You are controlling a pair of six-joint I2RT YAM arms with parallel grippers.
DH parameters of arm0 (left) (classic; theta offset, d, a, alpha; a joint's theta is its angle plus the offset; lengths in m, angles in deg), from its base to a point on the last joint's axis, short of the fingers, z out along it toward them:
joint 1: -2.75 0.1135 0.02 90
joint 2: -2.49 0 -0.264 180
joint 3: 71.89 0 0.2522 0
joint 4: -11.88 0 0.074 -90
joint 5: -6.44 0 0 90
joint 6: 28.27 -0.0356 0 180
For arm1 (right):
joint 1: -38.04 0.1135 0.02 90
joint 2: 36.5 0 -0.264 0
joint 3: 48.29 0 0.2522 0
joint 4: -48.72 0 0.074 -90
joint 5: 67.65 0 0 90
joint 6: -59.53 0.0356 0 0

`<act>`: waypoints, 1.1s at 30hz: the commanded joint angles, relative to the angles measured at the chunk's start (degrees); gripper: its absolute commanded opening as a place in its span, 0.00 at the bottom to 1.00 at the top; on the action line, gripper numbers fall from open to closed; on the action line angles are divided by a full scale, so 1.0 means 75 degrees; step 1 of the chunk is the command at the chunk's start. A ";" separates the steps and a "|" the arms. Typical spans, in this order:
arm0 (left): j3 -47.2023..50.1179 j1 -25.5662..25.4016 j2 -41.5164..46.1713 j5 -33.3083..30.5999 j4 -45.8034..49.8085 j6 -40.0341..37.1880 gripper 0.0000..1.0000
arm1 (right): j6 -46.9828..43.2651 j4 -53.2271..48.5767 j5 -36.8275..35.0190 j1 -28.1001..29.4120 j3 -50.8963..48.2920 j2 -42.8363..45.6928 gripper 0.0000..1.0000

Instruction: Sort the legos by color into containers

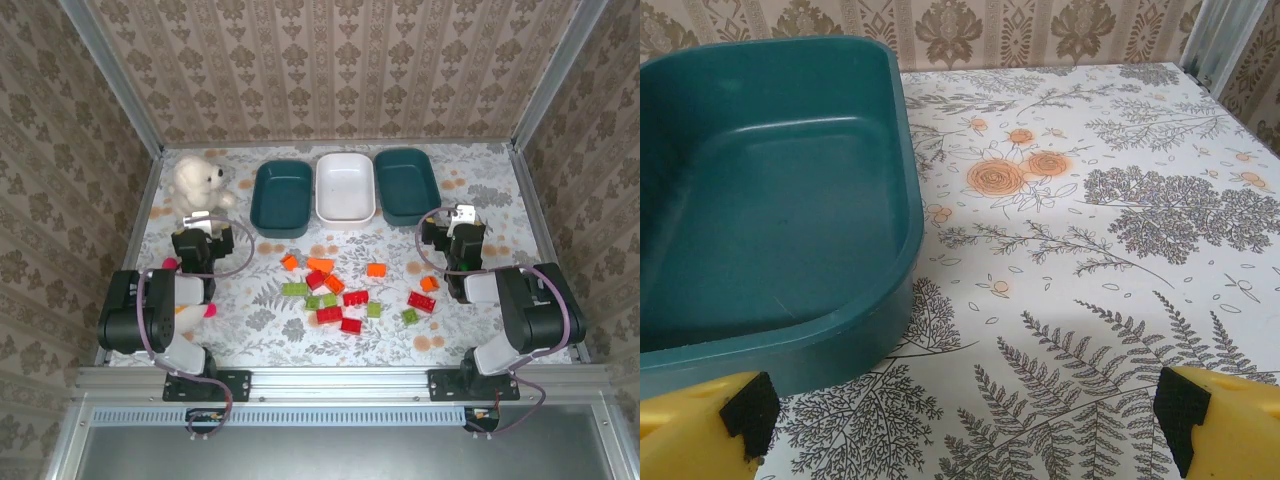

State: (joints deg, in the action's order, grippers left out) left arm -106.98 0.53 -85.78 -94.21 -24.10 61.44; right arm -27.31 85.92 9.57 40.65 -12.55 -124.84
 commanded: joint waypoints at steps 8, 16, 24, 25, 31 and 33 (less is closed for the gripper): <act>-0.0099 -0.0033 0.0021 0.0073 -0.0259 -0.0148 1.00 | 0.0001 -0.0004 0.0195 -0.0036 0.0061 0.0089 1.00; -0.0099 -0.0032 0.0023 0.0073 -0.0258 -0.0149 1.00 | -0.0005 0.0001 0.0193 -0.0044 0.0058 0.0079 1.00; 0.0175 -0.0297 0.0605 -0.0290 -0.0337 -0.0365 1.00 | 0.0040 -0.0657 -0.0119 -0.0010 0.0169 0.0646 1.00; 0.0233 -0.0567 0.1014 -0.0808 -0.0133 -0.0544 1.00 | 0.0090 -0.1571 -0.0467 0.0053 0.0443 0.1078 1.00; -0.0175 -0.2271 0.3877 -0.2353 0.2344 -0.0891 1.00 | 0.0023 -0.4271 -0.1247 0.0635 0.2245 0.3582 1.00; -0.0585 -0.2890 0.4707 -0.2536 0.3267 -0.0990 1.00 | 0.1271 -0.6677 -0.1498 0.0799 0.3913 0.3855 1.00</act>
State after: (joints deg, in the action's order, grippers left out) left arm -107.54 -17.26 -56.78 -107.44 -10.96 56.41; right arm -25.06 55.38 2.82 44.89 4.47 -100.27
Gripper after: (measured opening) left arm 0.999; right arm 0.999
